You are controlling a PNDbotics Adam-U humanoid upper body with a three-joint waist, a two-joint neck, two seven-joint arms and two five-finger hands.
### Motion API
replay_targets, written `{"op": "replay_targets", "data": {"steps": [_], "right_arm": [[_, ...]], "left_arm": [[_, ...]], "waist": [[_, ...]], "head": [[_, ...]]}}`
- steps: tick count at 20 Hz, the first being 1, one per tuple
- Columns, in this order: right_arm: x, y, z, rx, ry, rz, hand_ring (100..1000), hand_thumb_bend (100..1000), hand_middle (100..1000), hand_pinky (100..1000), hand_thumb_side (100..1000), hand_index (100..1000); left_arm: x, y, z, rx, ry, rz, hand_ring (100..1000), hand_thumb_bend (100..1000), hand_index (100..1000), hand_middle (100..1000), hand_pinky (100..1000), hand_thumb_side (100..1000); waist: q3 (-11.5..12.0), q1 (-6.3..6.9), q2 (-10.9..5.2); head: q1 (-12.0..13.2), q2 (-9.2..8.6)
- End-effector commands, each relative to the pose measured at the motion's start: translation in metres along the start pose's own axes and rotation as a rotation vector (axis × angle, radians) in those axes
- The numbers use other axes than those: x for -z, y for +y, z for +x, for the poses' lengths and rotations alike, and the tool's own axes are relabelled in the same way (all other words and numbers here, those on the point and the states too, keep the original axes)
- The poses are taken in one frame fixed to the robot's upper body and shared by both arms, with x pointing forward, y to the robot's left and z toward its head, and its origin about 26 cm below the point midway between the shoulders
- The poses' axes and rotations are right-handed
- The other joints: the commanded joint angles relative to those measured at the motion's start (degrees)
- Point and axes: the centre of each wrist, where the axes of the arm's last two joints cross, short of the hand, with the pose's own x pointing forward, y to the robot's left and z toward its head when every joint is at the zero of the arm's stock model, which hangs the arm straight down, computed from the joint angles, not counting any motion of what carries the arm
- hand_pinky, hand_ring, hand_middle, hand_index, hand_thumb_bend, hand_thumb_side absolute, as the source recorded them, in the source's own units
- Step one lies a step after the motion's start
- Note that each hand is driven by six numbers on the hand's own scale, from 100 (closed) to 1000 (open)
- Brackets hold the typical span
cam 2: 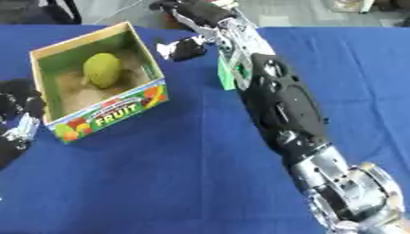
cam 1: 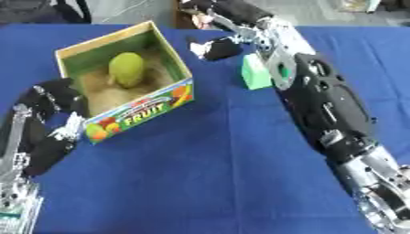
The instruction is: Pick up objects on the table and place them in the box.
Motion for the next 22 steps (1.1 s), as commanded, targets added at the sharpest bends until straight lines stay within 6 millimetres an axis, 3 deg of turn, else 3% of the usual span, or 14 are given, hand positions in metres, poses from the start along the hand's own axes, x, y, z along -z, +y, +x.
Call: {"op": "replay_targets", "data": {"steps": [1,10,11,12,22], "right_arm": [[-0.007,-0.02,-0.004,0.003,-0.005,-0.012,914,100,912,833,636,969],[-0.028,-0.002,-0.023,0.112,0.078,0.085,952,100,932,853,685,972],[-0.03,0.001,-0.025,0.118,0.085,0.099,962,100,945,860,641,975],[-0.031,0.004,-0.028,0.123,0.089,0.113,964,100,949,862,692,976],[-0.052,0.015,-0.05,0.112,0.034,0.265,1000,100,993,908,616,1000]], "left_arm": [[0.001,0.006,0.002,0.022,-0.01,0.016,577,305,755,571,556,423],[-0.002,0.008,-0.001,0.04,0.007,0.024,577,305,757,570,557,425],[-0.002,0.008,-0.001,0.042,0.007,0.024,577,305,757,570,557,425],[-0.003,0.008,-0.001,0.043,0.008,0.024,577,305,757,570,557,426],[-0.005,0.009,-0.003,0.055,0.017,0.024,577,304,758,570,558,428]], "waist": [[-0.3,0.25,-1.29],[-1.6,0.37,-1.57],[-1.7,0.4,-1.6],[-1.8,0.43,-1.62],[-2.5,0.42,-1.63]], "head": [[0.6,0.29],[1.5,0.77],[1.6,0.79],[1.6,0.8],[2.1,0.98]]}}
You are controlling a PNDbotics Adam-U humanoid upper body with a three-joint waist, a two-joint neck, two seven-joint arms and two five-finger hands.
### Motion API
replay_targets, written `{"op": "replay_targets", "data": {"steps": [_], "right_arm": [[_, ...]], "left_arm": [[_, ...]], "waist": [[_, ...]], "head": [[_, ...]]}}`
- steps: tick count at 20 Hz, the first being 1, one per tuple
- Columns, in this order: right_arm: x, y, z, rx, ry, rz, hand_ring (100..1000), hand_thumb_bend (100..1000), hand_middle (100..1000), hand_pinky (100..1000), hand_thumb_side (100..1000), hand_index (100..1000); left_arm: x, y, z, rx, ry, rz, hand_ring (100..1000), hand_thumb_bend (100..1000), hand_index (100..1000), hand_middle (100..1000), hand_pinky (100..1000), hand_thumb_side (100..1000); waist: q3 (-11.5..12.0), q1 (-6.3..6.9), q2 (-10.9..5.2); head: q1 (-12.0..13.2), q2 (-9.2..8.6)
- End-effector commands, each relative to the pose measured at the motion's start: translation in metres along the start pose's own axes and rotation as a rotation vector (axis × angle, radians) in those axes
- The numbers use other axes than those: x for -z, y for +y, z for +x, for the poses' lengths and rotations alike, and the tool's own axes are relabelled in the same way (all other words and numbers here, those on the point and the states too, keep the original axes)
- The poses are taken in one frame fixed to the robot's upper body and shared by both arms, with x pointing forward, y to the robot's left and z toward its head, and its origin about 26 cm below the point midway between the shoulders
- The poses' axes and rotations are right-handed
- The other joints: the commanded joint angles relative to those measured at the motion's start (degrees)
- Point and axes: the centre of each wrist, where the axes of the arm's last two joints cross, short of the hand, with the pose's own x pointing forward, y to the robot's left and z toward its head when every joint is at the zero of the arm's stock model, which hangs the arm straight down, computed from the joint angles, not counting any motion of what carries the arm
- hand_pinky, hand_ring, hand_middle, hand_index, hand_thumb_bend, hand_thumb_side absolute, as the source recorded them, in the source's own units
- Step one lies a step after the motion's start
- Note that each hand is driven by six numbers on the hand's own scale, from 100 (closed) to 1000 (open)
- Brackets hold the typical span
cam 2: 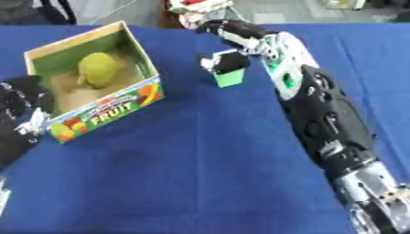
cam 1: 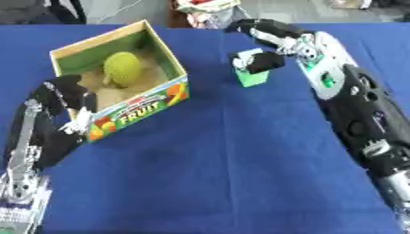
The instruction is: Pick up objects on the table and place them in the box.
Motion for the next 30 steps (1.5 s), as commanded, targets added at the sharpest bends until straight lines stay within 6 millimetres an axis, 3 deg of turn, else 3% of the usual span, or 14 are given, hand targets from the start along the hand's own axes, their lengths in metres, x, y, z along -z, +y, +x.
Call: {"op": "replay_targets", "data": {"steps": [1,9,18,30], "right_arm": [[-0.011,-0.011,-0.011,-0.036,-0.005,0.036,1000,100,994,909,611,1000],[-0.024,-0.006,-0.028,-0.023,0.015,0.122,1000,100,988,911,561,998],[-0.028,0.007,-0.041,0.037,0.083,0.1,995,100,981,900,544,989],[-0.027,0.003,-0.038,-0.008,0.083,-0.05,983,100,982,893,455,993]], "left_arm": [[0.001,0.005,0.002,0.017,-0.012,0.008,577,304,758,569,558,428],[0.001,0.005,0.002,0.018,-0.012,0.007,577,304,758,569,558,428],[0.002,0.004,0.003,0.014,-0.018,0.004,577,299,759,568,560,430],[0.002,0.004,0.004,0.012,-0.022,0.0,578,295,760,567,561,431]], "waist": [[-0.2,0.12,-1.09],[-0.4,0.27,-0.9],[-0.2,0.54,-0.57],[-0.1,0.59,-0.35]], "head": [[0.2,0.1],[0.3,-0.08],[0.2,-0.42],[0.0,-0.54]]}}
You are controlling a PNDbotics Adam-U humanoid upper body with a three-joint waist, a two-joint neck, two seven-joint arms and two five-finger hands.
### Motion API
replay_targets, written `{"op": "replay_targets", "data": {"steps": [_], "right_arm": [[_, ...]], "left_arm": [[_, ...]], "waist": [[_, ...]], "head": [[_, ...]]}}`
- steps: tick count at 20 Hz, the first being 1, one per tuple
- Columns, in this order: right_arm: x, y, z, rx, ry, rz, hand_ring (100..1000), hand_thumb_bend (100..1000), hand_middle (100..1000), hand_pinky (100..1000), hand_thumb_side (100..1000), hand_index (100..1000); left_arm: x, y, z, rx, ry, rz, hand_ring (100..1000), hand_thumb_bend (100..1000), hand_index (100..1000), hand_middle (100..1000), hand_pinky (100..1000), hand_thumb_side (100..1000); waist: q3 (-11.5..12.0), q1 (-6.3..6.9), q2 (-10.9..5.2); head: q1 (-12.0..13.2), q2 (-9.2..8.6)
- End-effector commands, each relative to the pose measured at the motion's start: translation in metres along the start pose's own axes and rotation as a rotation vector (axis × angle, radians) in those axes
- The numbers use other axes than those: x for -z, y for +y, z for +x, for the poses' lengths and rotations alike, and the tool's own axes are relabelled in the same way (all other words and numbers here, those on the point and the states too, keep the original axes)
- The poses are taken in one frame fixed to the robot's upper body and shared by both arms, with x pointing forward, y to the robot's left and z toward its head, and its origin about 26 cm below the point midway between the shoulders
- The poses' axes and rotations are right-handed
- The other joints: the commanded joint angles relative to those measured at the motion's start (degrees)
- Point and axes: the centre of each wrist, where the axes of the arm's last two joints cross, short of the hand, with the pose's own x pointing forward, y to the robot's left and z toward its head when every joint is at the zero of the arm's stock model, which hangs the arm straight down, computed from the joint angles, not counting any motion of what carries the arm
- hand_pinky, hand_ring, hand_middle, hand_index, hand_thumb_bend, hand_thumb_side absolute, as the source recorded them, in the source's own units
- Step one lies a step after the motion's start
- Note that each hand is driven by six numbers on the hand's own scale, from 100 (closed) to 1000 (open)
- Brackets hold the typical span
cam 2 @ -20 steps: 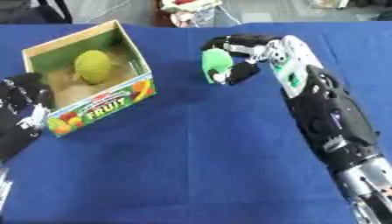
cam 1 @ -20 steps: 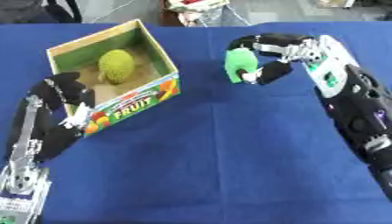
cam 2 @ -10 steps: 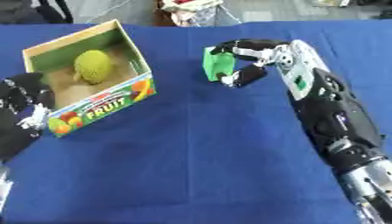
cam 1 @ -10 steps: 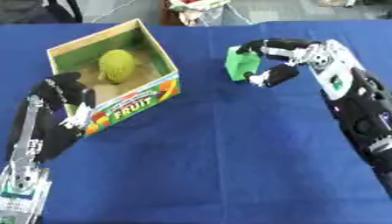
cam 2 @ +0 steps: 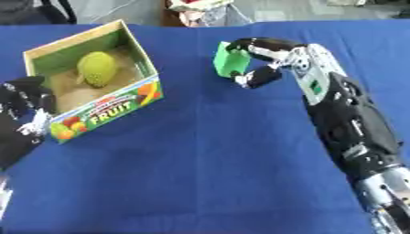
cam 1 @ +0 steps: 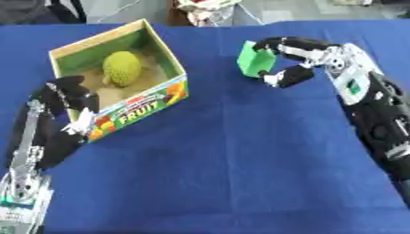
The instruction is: Pick up objects on the table and place them in the box.
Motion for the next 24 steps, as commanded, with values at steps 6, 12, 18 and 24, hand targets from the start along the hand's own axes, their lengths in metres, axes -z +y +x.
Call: {"op": "replay_targets", "data": {"steps": [6,12,18,24], "right_arm": [[-0.001,-0.029,0.016,-0.112,-0.048,-0.129,983,100,984,895,422,999],[0.002,-0.035,0.022,-0.136,-0.069,-0.132,1000,100,1000,908,446,1000],[0.007,-0.032,0.019,-0.111,-0.044,-0.091,1000,100,1000,907,480,1000],[0.016,-0.024,0.015,-0.075,-0.006,-0.042,1000,100,1000,909,524,1000]], "left_arm": [[0.003,0.004,0.004,0.01,-0.022,0.005,578,294,760,566,561,432],[0.003,0.004,0.004,0.009,-0.021,0.002,578,293,760,565,562,432],[0.003,0.003,0.004,0.008,-0.023,-0.001,578,292,760,564,562,433],[0.004,0.002,0.005,0.005,-0.027,-0.007,579,291,761,564,563,433]], "waist": [[0.0,0.05,-0.91],[0.0,0.0,-0.99],[0.2,-0.08,-1.01],[0.7,-0.11,-0.93]], "head": [[-0.2,-0.46],[-0.3,-0.5],[-0.8,-0.91],[-1.6,-1.41]]}}
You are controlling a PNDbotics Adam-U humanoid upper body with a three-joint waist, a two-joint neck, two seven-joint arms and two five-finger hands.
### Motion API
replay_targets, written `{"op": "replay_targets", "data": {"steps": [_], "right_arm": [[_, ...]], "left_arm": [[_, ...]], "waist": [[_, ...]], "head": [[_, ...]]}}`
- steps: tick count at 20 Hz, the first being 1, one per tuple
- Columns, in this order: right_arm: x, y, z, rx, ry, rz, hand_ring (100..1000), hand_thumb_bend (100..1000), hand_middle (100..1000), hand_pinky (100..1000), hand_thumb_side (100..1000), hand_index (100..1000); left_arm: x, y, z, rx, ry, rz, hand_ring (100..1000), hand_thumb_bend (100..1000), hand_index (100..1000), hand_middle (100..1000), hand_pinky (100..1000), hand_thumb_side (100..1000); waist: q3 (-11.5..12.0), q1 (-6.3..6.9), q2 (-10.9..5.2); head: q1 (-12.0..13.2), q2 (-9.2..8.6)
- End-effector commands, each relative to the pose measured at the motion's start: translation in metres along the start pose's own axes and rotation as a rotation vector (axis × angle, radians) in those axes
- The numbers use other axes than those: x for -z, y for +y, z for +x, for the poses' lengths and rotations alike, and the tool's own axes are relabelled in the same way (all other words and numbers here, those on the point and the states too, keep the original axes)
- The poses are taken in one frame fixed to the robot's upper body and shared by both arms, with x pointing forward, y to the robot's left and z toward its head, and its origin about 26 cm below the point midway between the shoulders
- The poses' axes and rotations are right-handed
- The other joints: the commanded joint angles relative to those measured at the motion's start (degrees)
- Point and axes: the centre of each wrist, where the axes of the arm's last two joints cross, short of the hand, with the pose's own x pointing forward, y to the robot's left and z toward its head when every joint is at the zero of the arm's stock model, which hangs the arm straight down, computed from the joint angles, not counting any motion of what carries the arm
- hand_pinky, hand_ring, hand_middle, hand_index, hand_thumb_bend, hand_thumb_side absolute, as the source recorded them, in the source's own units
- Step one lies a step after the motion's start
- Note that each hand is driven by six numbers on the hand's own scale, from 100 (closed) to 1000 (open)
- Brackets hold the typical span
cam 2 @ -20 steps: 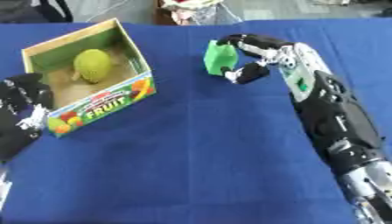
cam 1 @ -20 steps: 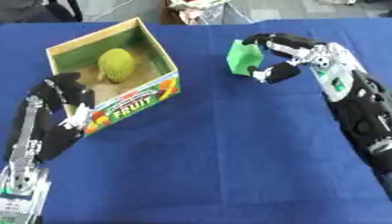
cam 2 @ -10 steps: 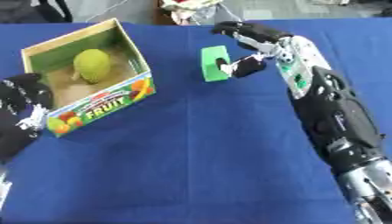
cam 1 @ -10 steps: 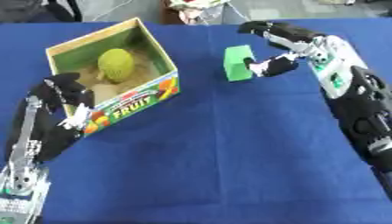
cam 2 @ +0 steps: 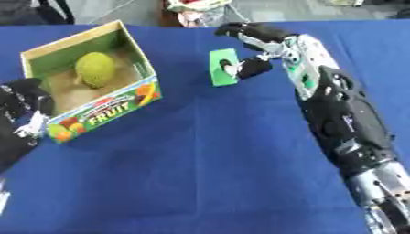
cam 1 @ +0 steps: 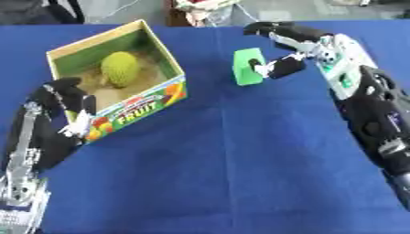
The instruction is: Pick up objects on the table and place them in the box.
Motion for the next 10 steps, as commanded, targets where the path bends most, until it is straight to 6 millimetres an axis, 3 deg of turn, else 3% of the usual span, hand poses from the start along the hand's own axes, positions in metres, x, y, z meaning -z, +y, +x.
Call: {"op": "replay_targets", "data": {"steps": [1,10], "right_arm": [[0.004,-0.011,0.0,-0.009,0.017,-0.003,1000,100,1000,909,531,1000],[0.013,0.0,-0.001,0.017,0.061,0.04,1000,100,1000,912,565,1000]], "left_arm": [[0.004,0.002,0.005,0.005,-0.025,-0.001,579,291,761,564,563,433],[0.005,0.001,0.006,0.0,-0.031,-0.009,579,290,761,564,563,433]], "waist": [[0.2,0.05,-0.94],[0.9,-0.02,-0.89]], "head": [[-0.6,-0.91],[-1.6,-1.26]]}}
